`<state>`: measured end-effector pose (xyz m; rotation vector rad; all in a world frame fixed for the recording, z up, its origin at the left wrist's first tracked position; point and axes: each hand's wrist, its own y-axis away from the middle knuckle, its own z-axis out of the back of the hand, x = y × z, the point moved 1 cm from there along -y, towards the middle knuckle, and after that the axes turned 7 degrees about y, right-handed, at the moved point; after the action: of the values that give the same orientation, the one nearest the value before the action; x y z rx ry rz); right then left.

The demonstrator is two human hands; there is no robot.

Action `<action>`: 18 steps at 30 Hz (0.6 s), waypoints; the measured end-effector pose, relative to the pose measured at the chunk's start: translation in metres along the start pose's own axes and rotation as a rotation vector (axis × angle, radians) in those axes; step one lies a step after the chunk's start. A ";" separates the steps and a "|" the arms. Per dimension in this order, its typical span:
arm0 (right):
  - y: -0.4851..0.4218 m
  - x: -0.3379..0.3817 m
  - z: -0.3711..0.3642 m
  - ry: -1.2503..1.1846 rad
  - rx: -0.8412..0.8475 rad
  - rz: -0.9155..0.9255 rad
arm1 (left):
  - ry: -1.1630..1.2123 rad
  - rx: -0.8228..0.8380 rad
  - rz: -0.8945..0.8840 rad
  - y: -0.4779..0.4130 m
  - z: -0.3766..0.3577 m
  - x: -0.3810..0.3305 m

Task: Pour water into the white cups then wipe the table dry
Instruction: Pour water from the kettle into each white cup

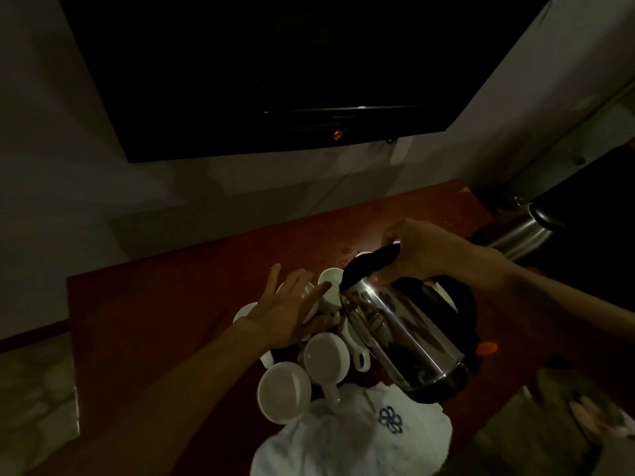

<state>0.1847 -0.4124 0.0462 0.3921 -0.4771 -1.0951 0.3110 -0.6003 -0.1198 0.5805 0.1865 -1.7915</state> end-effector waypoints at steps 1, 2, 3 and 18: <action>-0.002 0.001 0.000 0.005 0.006 0.000 | 0.013 0.005 0.002 0.001 0.000 0.000; -0.005 0.001 0.001 0.012 0.012 -0.005 | 0.015 0.009 0.006 0.002 0.001 0.000; -0.008 0.001 0.002 0.025 0.016 -0.015 | 0.010 0.014 0.011 0.003 0.000 0.000; -0.052 0.020 0.013 0.265 0.053 -0.060 | -0.064 -0.019 0.008 0.000 -0.011 0.009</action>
<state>0.1464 -0.4522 0.0333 0.5929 -0.2616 -1.0718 0.3121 -0.6030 -0.1333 0.5083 0.1569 -1.7959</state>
